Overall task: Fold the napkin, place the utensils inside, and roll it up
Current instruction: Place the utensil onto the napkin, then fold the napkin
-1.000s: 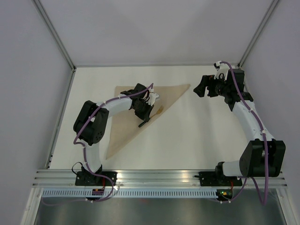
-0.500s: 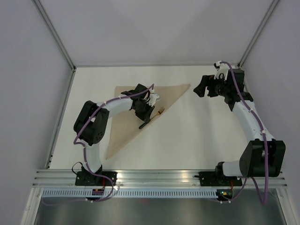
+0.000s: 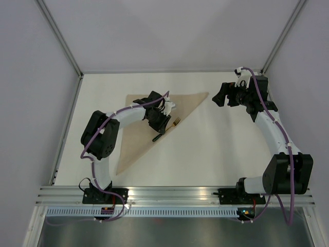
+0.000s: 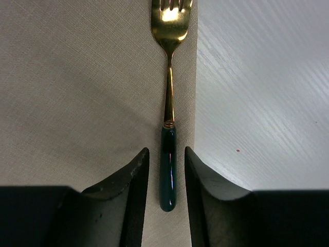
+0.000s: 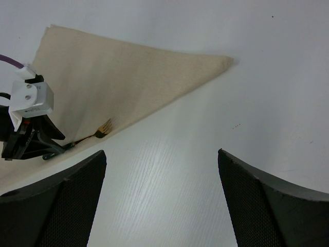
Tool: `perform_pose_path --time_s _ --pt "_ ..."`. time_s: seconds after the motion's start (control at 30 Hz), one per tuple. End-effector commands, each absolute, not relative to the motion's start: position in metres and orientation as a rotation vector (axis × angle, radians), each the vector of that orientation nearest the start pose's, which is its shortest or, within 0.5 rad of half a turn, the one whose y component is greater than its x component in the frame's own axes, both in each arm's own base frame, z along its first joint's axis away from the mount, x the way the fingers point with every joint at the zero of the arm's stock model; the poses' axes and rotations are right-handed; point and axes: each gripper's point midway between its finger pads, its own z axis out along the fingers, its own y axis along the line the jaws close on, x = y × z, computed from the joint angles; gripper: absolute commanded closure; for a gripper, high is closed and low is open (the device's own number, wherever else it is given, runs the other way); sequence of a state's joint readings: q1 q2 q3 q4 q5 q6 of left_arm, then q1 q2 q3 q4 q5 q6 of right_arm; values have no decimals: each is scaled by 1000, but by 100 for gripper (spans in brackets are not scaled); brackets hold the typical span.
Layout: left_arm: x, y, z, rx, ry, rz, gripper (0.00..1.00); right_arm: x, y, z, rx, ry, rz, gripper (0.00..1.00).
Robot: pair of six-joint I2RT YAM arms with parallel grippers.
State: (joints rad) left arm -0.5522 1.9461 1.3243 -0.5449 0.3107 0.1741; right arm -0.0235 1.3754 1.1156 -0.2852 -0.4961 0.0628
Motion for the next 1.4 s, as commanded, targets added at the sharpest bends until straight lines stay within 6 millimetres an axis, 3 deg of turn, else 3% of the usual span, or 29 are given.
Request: perform_pose_path --time_s 0.0,0.13,0.37,0.6,0.63,0.7,0.73,0.8,0.83,0.87,1.07,1.1,1.13,1.2,1.23,1.37 --pt "342 -263 59 1027 2460 -503 60 398 77 231 -217 2032 535 6" --pt "350 -266 80 1017 2409 -490 55 398 77 231 -218 2032 537 6" --pt "375 -276 134 926 2288 -473 48 399 78 229 -217 2035 542 6" --pt "390 -269 211 740 2150 -425 42 397 82 228 -232 2034 565 6" --pt "390 -263 233 702 2110 -411 42 396 86 228 -239 2034 571 6" --pt "389 -256 255 648 2073 -394 40 396 88 229 -240 2035 575 6" --pt "387 -250 276 574 2045 -391 39 393 103 230 -279 2032 593 6" --pt "384 -240 298 475 2021 -398 38 391 113 231 -308 2030 588 6" --pt "384 -234 307 429 2008 -389 37 388 128 232 -349 2024 596 6" --pt "377 -228 326 394 1972 -402 37 389 131 231 -355 2032 564 7" --pt "341 -202 379 264 1878 -456 35 369 196 217 -591 2030 489 9" --pt "337 -199 382 250 1872 -462 34 365 206 214 -635 2022 480 9" --pt "334 -197 383 244 1870 -460 33 353 228 209 -705 2018 500 9" --pt "328 -187 390 213 1852 -445 33 345 248 203 -764 2004 491 10" --pt "326 -185 387 208 1869 -437 33 332 270 195 -835 1998 511 11" --pt "315 -175 387 164 1892 -432 34 302 324 178 -990 1948 545 13"
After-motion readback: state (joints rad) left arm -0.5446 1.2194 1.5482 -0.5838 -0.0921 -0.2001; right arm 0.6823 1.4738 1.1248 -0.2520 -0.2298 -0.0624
